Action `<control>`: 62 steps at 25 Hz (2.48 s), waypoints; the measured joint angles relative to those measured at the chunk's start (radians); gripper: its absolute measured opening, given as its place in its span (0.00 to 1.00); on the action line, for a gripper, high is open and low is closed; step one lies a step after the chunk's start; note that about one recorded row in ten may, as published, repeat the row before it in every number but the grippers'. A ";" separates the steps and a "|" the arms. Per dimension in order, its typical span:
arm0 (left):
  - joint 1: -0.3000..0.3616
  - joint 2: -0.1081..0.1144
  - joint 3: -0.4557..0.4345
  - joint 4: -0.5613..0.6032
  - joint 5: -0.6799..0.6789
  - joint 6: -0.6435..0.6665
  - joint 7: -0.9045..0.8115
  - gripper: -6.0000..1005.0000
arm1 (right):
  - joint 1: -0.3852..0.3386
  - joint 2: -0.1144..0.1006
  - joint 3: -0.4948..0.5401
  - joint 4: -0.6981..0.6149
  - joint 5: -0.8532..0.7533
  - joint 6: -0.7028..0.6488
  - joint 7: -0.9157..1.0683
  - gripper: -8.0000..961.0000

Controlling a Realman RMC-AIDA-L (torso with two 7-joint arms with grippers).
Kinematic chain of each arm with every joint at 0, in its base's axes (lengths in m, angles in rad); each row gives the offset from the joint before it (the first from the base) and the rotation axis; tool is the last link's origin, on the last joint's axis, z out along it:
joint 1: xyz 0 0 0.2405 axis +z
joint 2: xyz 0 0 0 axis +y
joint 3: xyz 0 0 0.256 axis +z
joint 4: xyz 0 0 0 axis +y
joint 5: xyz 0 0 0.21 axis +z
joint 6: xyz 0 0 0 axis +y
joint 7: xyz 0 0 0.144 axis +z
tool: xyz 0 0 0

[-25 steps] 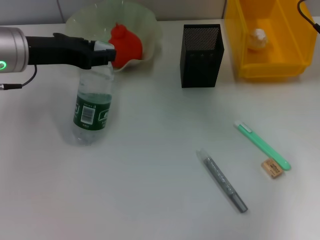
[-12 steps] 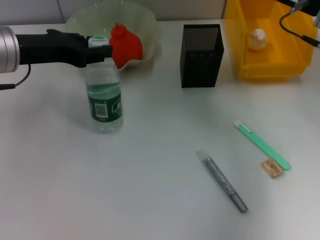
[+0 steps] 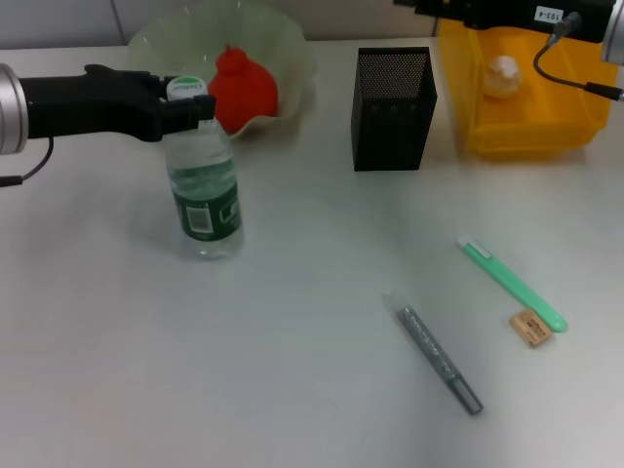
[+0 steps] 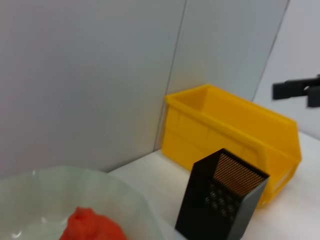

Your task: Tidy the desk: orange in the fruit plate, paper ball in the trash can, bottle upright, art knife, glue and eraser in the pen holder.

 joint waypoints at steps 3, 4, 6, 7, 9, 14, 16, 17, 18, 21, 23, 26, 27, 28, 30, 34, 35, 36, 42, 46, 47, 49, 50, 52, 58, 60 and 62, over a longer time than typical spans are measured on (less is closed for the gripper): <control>0.016 0.003 -0.002 0.008 -0.029 0.008 0.010 0.59 | 0.000 -0.002 -0.019 -0.040 -0.049 -0.001 0.051 0.76; 0.021 0.003 -0.003 0.009 -0.032 0.010 0.011 0.59 | 0.000 -0.001 -0.020 -0.051 -0.064 -0.001 0.064 0.76; 0.031 0.003 -0.006 0.018 -0.033 0.022 0.018 0.59 | 0.000 0.001 -0.025 -0.082 -0.095 -0.013 0.101 0.76; 0.031 0.003 -0.006 0.018 -0.033 0.022 0.018 0.60 | 0.000 0.001 -0.025 -0.082 -0.095 -0.013 0.101 0.76; 0.034 0.003 -0.006 0.020 -0.034 0.034 0.030 0.60 | 0.002 -0.002 -0.031 -0.098 -0.105 -0.030 0.129 0.76; 0.038 0.004 -0.008 0.021 -0.033 0.039 0.037 0.61 | 0.006 -0.005 -0.034 -0.163 -0.162 -0.080 0.206 0.76; 0.039 0.004 -0.008 0.022 -0.033 0.036 0.053 0.62 | 0.006 -0.004 -0.035 -0.191 -0.192 -0.104 0.242 0.76; 0.039 0.004 -0.008 0.022 -0.033 0.036 0.053 0.62 | 0.007 -0.004 -0.035 -0.194 -0.199 -0.113 0.251 0.76; 0.040 0.004 -0.009 0.023 -0.035 0.037 0.063 0.62 | 0.007 -0.004 -0.035 -0.194 -0.199 -0.113 0.251 0.76; 0.040 0.002 -0.009 0.033 -0.037 0.039 0.075 0.63 | 0.010 -0.004 -0.035 -0.219 -0.246 -0.142 0.304 0.76; 0.040 0.002 -0.009 0.036 -0.037 0.040 0.075 0.66 | 0.010 -0.003 -0.035 -0.234 -0.267 -0.150 0.321 0.76; 0.040 0.004 -0.009 0.054 -0.064 0.040 0.076 0.70 | 0.021 0.006 -0.037 -0.309 -0.372 -0.204 0.411 0.76; 0.040 0.004 -0.009 0.054 -0.064 0.040 0.076 0.71 | 0.021 0.006 -0.037 -0.309 -0.372 -0.204 0.411 0.76; 0.040 0.005 -0.009 0.058 -0.070 0.040 0.078 0.73 | 0.026 0.006 -0.040 -0.329 -0.399 -0.222 0.439 0.76; 0.039 0.005 -0.011 0.062 -0.075 0.042 0.082 0.75 | 0.035 0.006 -0.045 -0.359 -0.445 -0.255 0.483 0.76; 0.026 0.006 -0.042 0.074 -0.097 0.070 0.086 0.77 | 0.061 0.005 -0.046 -0.409 -0.532 -0.339 0.562 0.76; 0.024 0.006 -0.052 0.079 -0.105 0.078 0.087 0.77 | 0.070 0.004 -0.046 -0.423 -0.561 -0.365 0.585 0.76; 0.020 0.006 -0.074 0.087 -0.125 0.093 0.094 0.77 | 0.085 0.003 -0.046 -0.444 -0.620 -0.410 0.622 0.76; 0.013 0.006 -0.140 0.089 -0.190 0.109 0.137 0.76 | 0.132 0.003 -0.048 -0.452 -0.799 -0.492 0.713 0.76; -0.005 0.006 -0.165 0.071 -0.203 0.099 0.163 0.76 | 0.151 0.006 -0.099 -0.405 -0.943 -0.503 0.764 0.76; -0.009 0.005 -0.169 0.064 -0.203 0.094 0.178 0.76 | 0.154 0.006 -0.111 -0.381 -0.953 -0.495 0.768 0.76; -0.012 0.004 -0.178 0.058 -0.205 0.090 0.193 0.76 | 0.157 0.007 -0.127 -0.334 -0.970 -0.465 0.770 0.76; -0.014 0.004 -0.189 0.049 -0.211 0.088 0.200 0.76 | 0.158 0.008 -0.142 -0.279 -0.983 -0.429 0.770 0.76; -0.014 0.004 -0.190 0.044 -0.213 0.088 0.202 0.76 | 0.158 0.009 -0.149 -0.255 -0.986 -0.414 0.770 0.76; -0.020 0.004 -0.201 0.014 -0.218 0.087 0.225 0.76 | 0.164 0.009 -0.208 -0.152 -0.988 -0.319 0.770 0.76; -0.021 0.004 -0.202 0.003 -0.219 0.087 0.230 0.76 | 0.171 0.009 -0.227 -0.124 -0.988 -0.296 0.772 0.76; -0.022 0.004 -0.204 -0.002 -0.219 0.087 0.231 0.76 | 0.182 0.009 -0.240 -0.100 -0.989 -0.281 0.777 0.76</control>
